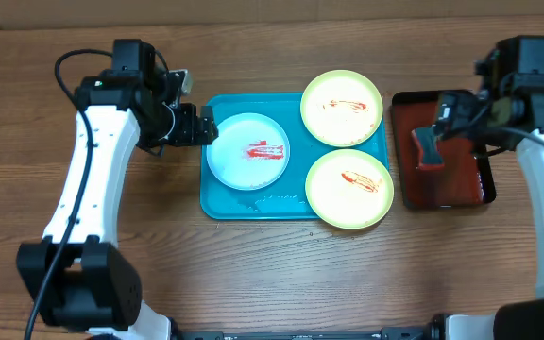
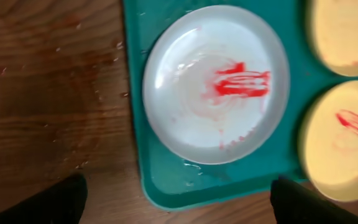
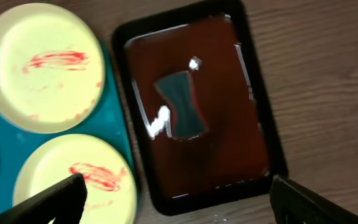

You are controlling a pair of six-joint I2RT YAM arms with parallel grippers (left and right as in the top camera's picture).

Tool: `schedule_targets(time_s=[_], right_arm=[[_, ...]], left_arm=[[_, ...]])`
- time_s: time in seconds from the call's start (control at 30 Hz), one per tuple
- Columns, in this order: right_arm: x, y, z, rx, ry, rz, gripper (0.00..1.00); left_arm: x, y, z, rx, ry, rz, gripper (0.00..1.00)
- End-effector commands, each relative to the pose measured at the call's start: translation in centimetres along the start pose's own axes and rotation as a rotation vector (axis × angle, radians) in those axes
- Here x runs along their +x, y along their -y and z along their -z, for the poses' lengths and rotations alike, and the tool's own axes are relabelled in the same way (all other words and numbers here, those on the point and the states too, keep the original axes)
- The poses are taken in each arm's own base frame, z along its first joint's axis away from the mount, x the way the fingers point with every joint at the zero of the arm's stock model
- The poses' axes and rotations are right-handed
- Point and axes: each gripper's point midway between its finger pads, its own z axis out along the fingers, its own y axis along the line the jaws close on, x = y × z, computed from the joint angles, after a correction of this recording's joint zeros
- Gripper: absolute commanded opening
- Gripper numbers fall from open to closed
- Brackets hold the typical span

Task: Clean dirty plates on tray and stack at the side

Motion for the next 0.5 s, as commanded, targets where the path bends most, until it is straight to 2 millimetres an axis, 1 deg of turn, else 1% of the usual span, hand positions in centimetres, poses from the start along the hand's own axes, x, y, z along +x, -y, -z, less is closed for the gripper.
schedule_targets(time_s=[0.0,0.03,0.1,0.23,0.3,0.4,0.47], right_arm=[[-0.6,2.4,-0.7,0.048,-0.013,-0.050,0.95],[-0.6,2.5,-0.9,0.051,-0.021,-0.050,0.95],[-0.4,2.6,-1.2,0.053,-0.035,-0.045,0.95],[-0.1,2.7,-2.1,0.056,-0.063,-0.029,0.95],[0.0,2.6,-2.5,0.057,-0.076,-0.029,0.95],[0.1,2.7,-3.0,0.059,-0.090,-0.029,0.96],[0.1,2.7,-3.2,0.059,-0.094,-0.029,0.96]], left_arm=[[-0.3,-3.1,-1.1,-0.222,-0.001,0.212,0.90],[-0.3,-3.3,-1.5,-0.238,-0.005,0.227,0.86],[-0.3,-3.1,-2.5,-0.248,-0.020,0.227,0.73],[-0.2,-2.7,-4.7,-0.249,-0.054,0.207,0.59],[0.0,-2.6,-5.7,-0.252,-0.077,0.201,0.55],[0.5,-2.2,-7.8,-0.223,-0.135,0.157,0.55],[1.0,-2.0,-9.1,-0.202,-0.175,0.132,0.51]])
